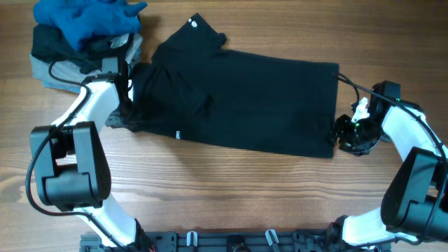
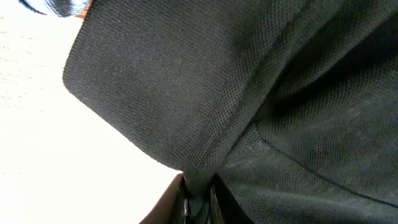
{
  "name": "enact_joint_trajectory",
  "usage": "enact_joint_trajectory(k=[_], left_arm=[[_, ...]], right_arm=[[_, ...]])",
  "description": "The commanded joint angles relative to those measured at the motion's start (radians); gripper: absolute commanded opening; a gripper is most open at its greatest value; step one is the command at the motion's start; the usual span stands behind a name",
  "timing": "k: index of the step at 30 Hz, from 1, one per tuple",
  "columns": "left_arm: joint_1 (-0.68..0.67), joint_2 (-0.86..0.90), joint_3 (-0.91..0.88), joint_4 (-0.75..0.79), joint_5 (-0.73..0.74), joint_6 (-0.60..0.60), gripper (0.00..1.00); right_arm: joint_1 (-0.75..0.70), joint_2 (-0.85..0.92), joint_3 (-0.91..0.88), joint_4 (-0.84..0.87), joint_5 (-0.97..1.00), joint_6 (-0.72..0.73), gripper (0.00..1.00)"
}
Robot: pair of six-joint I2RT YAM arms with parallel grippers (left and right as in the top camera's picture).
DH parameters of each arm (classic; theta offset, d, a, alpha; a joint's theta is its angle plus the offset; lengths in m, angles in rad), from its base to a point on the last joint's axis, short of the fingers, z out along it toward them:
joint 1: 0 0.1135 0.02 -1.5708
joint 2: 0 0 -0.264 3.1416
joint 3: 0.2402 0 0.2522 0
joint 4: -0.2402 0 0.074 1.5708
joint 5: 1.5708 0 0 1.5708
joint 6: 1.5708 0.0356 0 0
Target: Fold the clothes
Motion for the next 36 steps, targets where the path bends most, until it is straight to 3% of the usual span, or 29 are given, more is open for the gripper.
enact_joint_trajectory(k=[1, 3, 5, 7, 10, 12, 14, 16, 17, 21, 22, 24, 25, 28, 30, 32, 34, 36], left_arm=[[0.003, 0.010, -0.006, -0.002, -0.024, -0.014, 0.28], [0.003, 0.010, -0.006, -0.002, -0.024, -0.014, 0.39], [0.003, 0.010, -0.006, -0.001, -0.024, -0.014, 0.42], [0.003, 0.010, -0.006, -0.001, -0.024, -0.014, 0.45], [0.003, 0.010, -0.006, -0.001, -0.024, -0.014, 0.48], [0.003, 0.010, -0.006, -0.001, -0.024, -0.014, 0.47], [0.003, 0.010, -0.006, -0.010, -0.024, -0.014, 0.33], [0.003, 0.010, -0.006, -0.041, -0.021, -0.036, 0.09], [0.003, 0.010, -0.006, -0.074, -0.015, -0.081, 0.04], [0.003, 0.010, -0.006, -0.283, 0.133, -0.166, 0.04], [0.003, 0.010, -0.006, -0.321, 0.136, -0.185, 0.07], [0.002, 0.010, -0.006, -0.403, 0.156, -0.219, 0.27], [0.002, 0.010, -0.006, -0.442, 0.185, -0.219, 0.34], [0.002, 0.010, 0.009, -0.488, 0.193, -0.214, 0.40], [0.002, 0.009, 0.087, -0.570, 0.192, -0.188, 0.39], [0.002, 0.009, 0.278, -0.645, 0.193, -0.189, 0.41], [0.002, 0.009, 0.425, -0.655, 0.211, -0.185, 0.43], [-0.011, 0.009, 0.576, -0.595, 0.337, -0.070, 0.45]], right_arm=[[0.000, 0.013, -0.025, -0.012, -0.041, -0.016, 0.37], [0.000, 0.013, -0.030, -0.042, -0.040, 0.034, 0.21], [-0.001, 0.013, -0.032, -0.053, -0.038, 0.049, 0.20], [-0.001, 0.013, -0.045, -0.030, -0.041, 0.116, 0.42], [0.000, 0.013, -0.098, 0.007, -0.040, 0.139, 0.45], [0.000, 0.012, -0.108, 0.018, -0.040, 0.142, 0.25], [-0.016, 0.011, -0.094, 0.002, 0.040, 0.177, 0.04], [-0.041, 0.010, -0.065, -0.062, 0.145, 0.236, 0.04], [-0.054, 0.005, -0.052, -0.101, 0.200, 0.266, 0.04], [-0.091, -0.051, -0.051, -0.175, 0.333, 0.330, 0.05], [-0.096, -0.059, -0.051, -0.175, 0.335, 0.327, 0.09], [-0.097, -0.066, -0.048, -0.165, 0.335, 0.321, 0.44], [-0.097, -0.066, -0.045, -0.156, 0.335, 0.320, 0.67], [-0.097, -0.071, 0.056, -0.158, 0.335, 0.318, 0.70], [-0.097, -0.089, 0.173, -0.166, 0.293, 0.219, 0.71], [-0.096, -0.112, 0.299, -0.164, 0.145, 0.069, 0.71], [-0.096, -0.122, 0.370, -0.162, 0.016, 0.007, 0.70], [-0.096, -0.124, 0.412, -0.148, -0.114, 0.006, 0.68]])
